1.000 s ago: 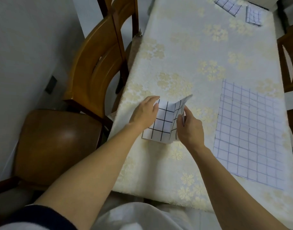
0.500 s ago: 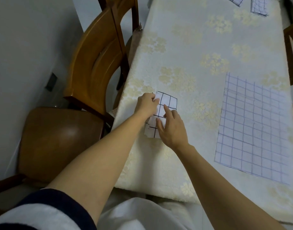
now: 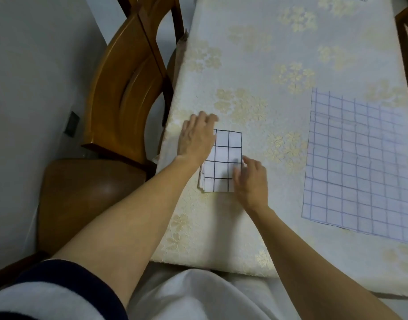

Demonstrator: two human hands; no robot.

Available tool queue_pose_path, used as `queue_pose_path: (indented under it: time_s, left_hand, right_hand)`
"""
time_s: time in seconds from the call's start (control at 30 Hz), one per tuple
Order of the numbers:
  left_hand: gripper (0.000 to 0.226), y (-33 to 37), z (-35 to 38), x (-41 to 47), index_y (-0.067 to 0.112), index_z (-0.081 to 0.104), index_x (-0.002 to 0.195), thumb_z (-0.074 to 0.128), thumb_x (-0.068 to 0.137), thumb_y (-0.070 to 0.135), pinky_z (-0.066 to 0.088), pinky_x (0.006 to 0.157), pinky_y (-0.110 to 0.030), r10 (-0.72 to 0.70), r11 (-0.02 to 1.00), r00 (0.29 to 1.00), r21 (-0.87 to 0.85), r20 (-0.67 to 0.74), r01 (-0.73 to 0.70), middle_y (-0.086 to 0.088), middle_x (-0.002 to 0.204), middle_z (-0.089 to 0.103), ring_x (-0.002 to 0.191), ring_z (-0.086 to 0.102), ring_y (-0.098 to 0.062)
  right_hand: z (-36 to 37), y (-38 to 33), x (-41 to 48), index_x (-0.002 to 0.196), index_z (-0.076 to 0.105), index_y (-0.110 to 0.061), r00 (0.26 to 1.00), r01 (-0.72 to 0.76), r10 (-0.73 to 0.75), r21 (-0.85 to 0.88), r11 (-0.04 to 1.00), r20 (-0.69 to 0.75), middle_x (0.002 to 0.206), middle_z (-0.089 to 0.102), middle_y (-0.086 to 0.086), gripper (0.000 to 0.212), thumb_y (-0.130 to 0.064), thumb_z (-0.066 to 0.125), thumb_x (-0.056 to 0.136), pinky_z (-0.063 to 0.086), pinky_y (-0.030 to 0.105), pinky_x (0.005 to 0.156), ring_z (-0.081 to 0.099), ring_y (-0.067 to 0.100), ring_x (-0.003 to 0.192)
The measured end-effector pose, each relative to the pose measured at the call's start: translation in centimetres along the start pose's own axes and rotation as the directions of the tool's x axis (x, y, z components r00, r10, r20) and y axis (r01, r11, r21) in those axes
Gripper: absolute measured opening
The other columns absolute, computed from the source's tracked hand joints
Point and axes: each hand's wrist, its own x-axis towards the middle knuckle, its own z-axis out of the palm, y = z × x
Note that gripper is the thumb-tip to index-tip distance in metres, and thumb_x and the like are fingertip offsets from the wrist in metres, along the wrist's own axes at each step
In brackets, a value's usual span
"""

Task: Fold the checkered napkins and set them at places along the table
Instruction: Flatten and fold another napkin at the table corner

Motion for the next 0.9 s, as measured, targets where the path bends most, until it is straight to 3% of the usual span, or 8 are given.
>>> queue_pose_path:
  time_s: [0.1, 0.2, 0.27, 0.5, 0.63, 0.7, 0.8, 0.9]
  left_hand:
    - [0.054, 1.8, -0.2, 1.8, 0.026, 0.047, 0.145, 0.068, 0.096, 0.025, 0.039, 0.104, -0.038, 0.375, 0.924, 0.9, -0.015, 0.223, -0.382, -0.002, 0.143, 0.047, 0.125, 0.048, -0.025]
    - [0.061, 3.7, 0.1, 4.0, 0.034, 0.043, 0.147, 0.071, 0.094, 0.027, 0.04, 0.104, -0.039, 0.45, 0.85, 0.741, 0.016, 0.498, -0.526, 0.003, 0.157, 0.033, 0.132, 0.042, -0.026]
    - [0.053, 4.5, 0.1, 5.3, 0.036, 0.048, 0.14, 0.071, 0.093, 0.027, 0.041, 0.097, -0.037, 0.436, 0.825, 0.688, 0.047, 0.58, -0.563, 0.005, 0.153, 0.035, 0.129, 0.041, -0.028]
    - [0.026, 6.2, -0.5, 8.4, 0.025, 0.06, 0.114, 0.072, 0.092, 0.032, 0.041, 0.092, -0.037, 0.385, 0.817, 0.648, 0.085, 0.657, -0.571, -0.004, 0.129, 0.044, 0.117, 0.043, -0.028]
    - [0.018, 5.7, -1.0, 8.9, 0.027, 0.066, 0.103, 0.073, 0.09, 0.037, 0.039, 0.09, -0.034, 0.376, 0.85, 0.657, 0.039, 0.654, -0.526, 0.002, 0.124, 0.047, 0.117, 0.044, -0.023]
    - [0.014, 5.2, -1.3, 9.1, 0.026, 0.065, 0.098, 0.074, 0.091, 0.034, 0.047, 0.088, -0.037, 0.358, 0.905, 0.662, -0.07, 0.659, -0.419, 0.006, 0.112, 0.057, 0.109, 0.054, -0.022]
    - [0.011, 4.0, -1.9, 8.9, 0.023, 0.068, 0.095, 0.077, 0.089, 0.027, 0.051, 0.083, -0.037, 0.314, 0.949, 0.674, -0.246, 0.669, -0.199, 0.008, 0.098, 0.061, 0.099, 0.061, -0.021]
    - [0.014, 2.4, -2.0, 8.0, 0.028, 0.072, 0.099, 0.079, 0.087, 0.031, 0.047, 0.087, -0.034, 0.267, 0.942, 0.745, -0.328, 0.611, -0.069, 0.007, 0.111, 0.062, 0.105, 0.057, -0.018]
  right_hand:
    - [-0.1, 0.1, 1.0, 0.127, 0.059, -0.013, 0.965, -0.251, 0.258, 0.108, 0.962, -0.055, 0.115, 0.066, 0.007, 0.04, -0.04, 0.058, 0.097, 0.05, 0.043, 0.096, 0.06, 0.026, 0.107]
    - [0.0, 0.2, 1.8, 0.111, 0.06, -0.019, 0.94, -0.34, 0.334, 0.142, 0.93, 0.066, 0.105, 0.067, 0.001, 0.031, -0.043, 0.064, 0.092, 0.054, 0.045, 0.09, 0.064, 0.023, 0.098]
    - [0.0, 0.0, 2.4, 0.103, 0.059, -0.021, 0.933, -0.358, 0.349, 0.14, 0.923, 0.085, 0.1, 0.067, -0.002, 0.025, -0.042, 0.065, 0.09, 0.055, 0.044, 0.087, 0.064, 0.021, 0.094]
    - [-0.7, 0.2, 3.0, 0.085, 0.062, -0.023, 0.953, -0.297, 0.282, 0.158, 0.942, 0.108, 0.083, 0.066, -0.008, 0.011, -0.033, 0.065, 0.089, 0.055, 0.041, 0.08, 0.064, 0.017, 0.082]
    - [-2.0, 0.7, 3.0, 0.094, 0.06, -0.016, 0.964, -0.257, 0.229, 0.252, 0.933, 0.136, 0.082, 0.063, -0.007, 0.012, -0.027, 0.064, 0.093, 0.048, 0.023, 0.066, 0.06, 0.013, 0.076]
    - [-3.0, 1.2, 3.2, 0.105, 0.057, -0.015, 0.962, -0.259, 0.213, 0.332, 0.907, 0.169, 0.087, 0.063, -0.008, 0.02, -0.031, 0.064, 0.096, 0.045, 0.019, 0.066, 0.06, 0.009, 0.077]
    - [-4.1, 2.1, 3.8, 0.118, 0.063, -0.018, 0.949, -0.274, 0.185, 0.379, 0.884, 0.255, 0.095, 0.072, -0.004, 0.03, -0.04, 0.062, 0.097, 0.056, 0.033, 0.08, 0.068, 0.012, 0.086]
    - [-4.9, 2.9, 4.1, 0.105, 0.074, -0.015, 0.948, -0.245, 0.145, 0.357, 0.902, 0.284, 0.09, 0.075, -0.002, 0.02, -0.031, 0.063, 0.098, 0.058, 0.037, 0.088, 0.07, 0.016, 0.086]
